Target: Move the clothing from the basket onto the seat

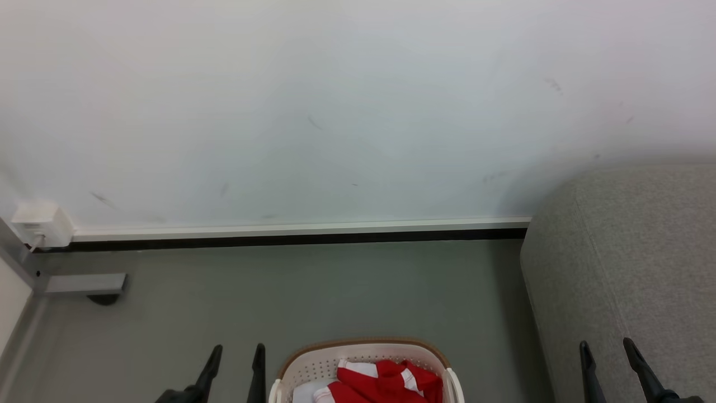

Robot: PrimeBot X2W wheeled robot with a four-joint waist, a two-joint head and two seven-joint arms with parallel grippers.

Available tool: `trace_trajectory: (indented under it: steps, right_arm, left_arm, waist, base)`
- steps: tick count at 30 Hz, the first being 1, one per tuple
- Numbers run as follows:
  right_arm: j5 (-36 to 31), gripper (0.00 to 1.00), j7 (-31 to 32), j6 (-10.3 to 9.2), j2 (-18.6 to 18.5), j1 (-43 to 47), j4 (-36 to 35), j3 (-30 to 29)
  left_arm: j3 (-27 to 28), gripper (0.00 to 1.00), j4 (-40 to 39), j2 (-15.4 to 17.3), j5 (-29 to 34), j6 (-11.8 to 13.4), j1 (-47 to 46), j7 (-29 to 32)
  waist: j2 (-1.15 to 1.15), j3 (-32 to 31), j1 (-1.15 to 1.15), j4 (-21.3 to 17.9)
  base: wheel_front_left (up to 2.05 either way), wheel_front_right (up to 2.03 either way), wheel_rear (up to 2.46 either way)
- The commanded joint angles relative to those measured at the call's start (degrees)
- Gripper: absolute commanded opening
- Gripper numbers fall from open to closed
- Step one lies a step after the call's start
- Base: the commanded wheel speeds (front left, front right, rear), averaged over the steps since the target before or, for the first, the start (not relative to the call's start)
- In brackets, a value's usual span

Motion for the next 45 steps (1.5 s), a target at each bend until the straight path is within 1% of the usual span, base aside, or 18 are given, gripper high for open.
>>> trace_trajectory:
  steps: [1, 8, 18, 25, 30, 34, 39, 45]
  right_arm:
    - [0.5, 1.00, -0.2, -0.12, -0.1, -0.5, -0.1, 0.2]
    - [0.3, 1.00, -0.2, -0.12, -0.1, -1.6, -1.0, 0.8]
    - [-0.7, 1.00, -0.2, -0.12, -0.1, -4.7, -2.8, 0.9]
    - [-0.2, 1.00, -0.1, -0.12, -0.1, -8.7, -5.2, 1.6]
    - [-0.3, 1.00, -0.1, -0.12, 0.0, -12.2, -7.2, 2.6]
    - [-0.4, 1.00, -0.1, -0.12, -0.1, -14.7, -9.2, 2.9]
    - [-0.8, 1.00, -0.1, -0.12, 0.0, -17.6, -12.1, 3.4]
    - [-1.2, 1.00, -0.1, -0.12, 0.0, -19.4, -15.7, 4.1]
  left_arm:
    - [0.0, 1.00, 0.2, 0.4, -0.2, 0.1, 0.1, -0.1]
    - [-1.3, 1.00, 2.4, 0.4, 0.5, -0.9, -1.6, -0.1]
    - [-5.6, 1.00, 15.0, 0.4, 2.8, -3.9, -9.1, -0.1]
    - [-8.3, 1.00, 27.8, 0.4, 5.0, -5.4, -18.1, -0.1]
    - [-10.5, 1.00, 35.9, 0.4, 4.3, -6.0, -25.6, 0.1]
    - [-12.8, 1.00, 42.6, 0.4, 3.4, -6.6, -31.6, 2.2]
    - [-14.8, 1.00, 47.5, 0.4, 2.3, -6.9, -38.2, 2.2]
    - [-16.1, 1.00, 51.8, 0.4, 1.6, -6.3, -44.4, 3.2]
  waist:
    - [0.00, 0.1, 0.00, -0.4]
    - [0.00, 1.7, 0.00, -3.1]
    - [0.00, 7.7, 0.00, -7.9]
    - [0.00, 15.0, 0.00, -10.6]
    - [0.00, 21.5, 0.00, -11.9]
    - [0.00, 26.5, 0.00, -12.9]
    - [0.00, 32.3, 0.00, -13.8]
    - [0.00, 37.7, 0.00, -14.6]
  base:
    - [0.00, 0.00, 0.00]
    - [0.00, 0.00, 0.00]
    - [0.00, 0.00, 0.00]
    - [0.00, 0.00, 0.00]
    - [0.00, 0.00, 0.00]
    - [0.00, 0.00, 0.00]
    - [0.00, 0.00, 0.00]
    - [0.00, 0.00, 0.00]
